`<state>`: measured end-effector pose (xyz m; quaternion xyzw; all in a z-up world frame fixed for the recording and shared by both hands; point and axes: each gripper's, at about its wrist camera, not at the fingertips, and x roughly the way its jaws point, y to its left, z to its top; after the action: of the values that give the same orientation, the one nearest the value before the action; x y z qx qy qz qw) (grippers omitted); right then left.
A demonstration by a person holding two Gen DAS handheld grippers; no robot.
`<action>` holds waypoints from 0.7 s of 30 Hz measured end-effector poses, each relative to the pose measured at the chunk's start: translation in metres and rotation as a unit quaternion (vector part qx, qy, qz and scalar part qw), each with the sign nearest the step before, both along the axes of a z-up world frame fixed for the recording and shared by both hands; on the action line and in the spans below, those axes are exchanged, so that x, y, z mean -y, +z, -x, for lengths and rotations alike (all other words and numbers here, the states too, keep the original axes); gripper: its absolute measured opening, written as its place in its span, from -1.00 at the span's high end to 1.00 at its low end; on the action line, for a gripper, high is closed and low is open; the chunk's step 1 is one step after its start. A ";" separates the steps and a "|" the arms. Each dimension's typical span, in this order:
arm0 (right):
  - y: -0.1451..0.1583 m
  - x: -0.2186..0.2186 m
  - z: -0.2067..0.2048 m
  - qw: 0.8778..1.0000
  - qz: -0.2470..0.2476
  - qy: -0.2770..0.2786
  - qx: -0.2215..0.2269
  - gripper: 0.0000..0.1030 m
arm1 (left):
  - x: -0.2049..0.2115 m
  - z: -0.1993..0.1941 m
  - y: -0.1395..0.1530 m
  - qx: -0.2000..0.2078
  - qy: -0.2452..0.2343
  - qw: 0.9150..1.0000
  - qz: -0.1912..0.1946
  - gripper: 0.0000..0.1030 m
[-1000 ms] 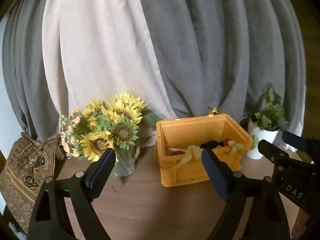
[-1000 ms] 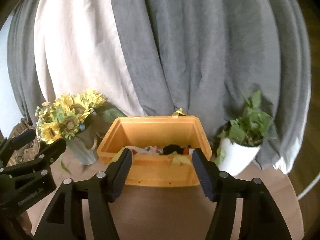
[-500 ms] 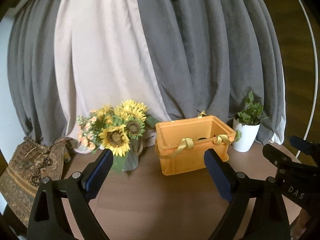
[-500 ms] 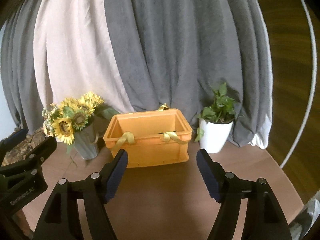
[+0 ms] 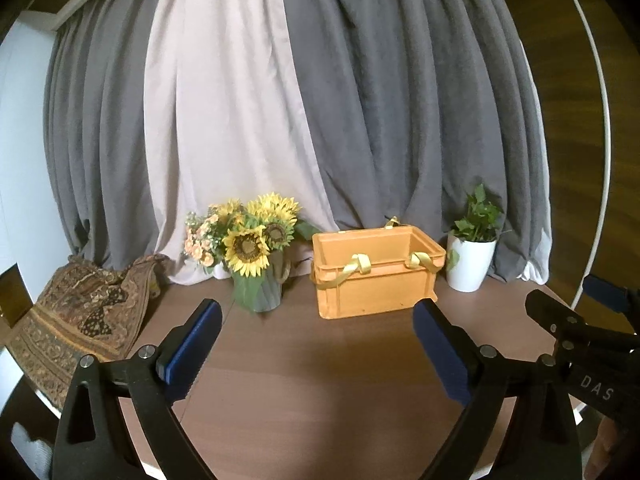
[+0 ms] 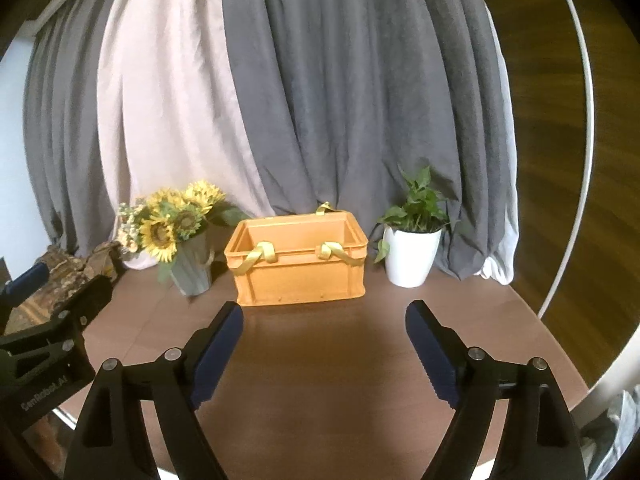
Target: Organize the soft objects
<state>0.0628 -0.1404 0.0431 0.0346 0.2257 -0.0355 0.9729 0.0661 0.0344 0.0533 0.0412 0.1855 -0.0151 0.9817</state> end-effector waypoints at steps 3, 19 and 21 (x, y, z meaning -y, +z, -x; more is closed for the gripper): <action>0.001 0.002 0.019 1.000 0.004 0.003 0.004 -0.64 | 0.003 0.022 0.001 0.007 0.001 1.000 -0.002 -0.95; 0.004 0.017 0.090 1.000 0.006 0.007 0.012 -0.64 | 0.015 0.096 0.008 0.027 0.003 1.000 -0.009 -0.99; 0.005 0.018 0.095 1.000 0.008 0.007 0.015 -0.64 | 0.017 0.101 0.009 0.028 0.004 1.000 -0.010 -1.00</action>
<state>-0.0322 -0.1584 0.0480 0.0263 0.2109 -0.0301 0.9767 -0.0345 0.0175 0.0624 0.0509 0.1581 -0.0086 0.9861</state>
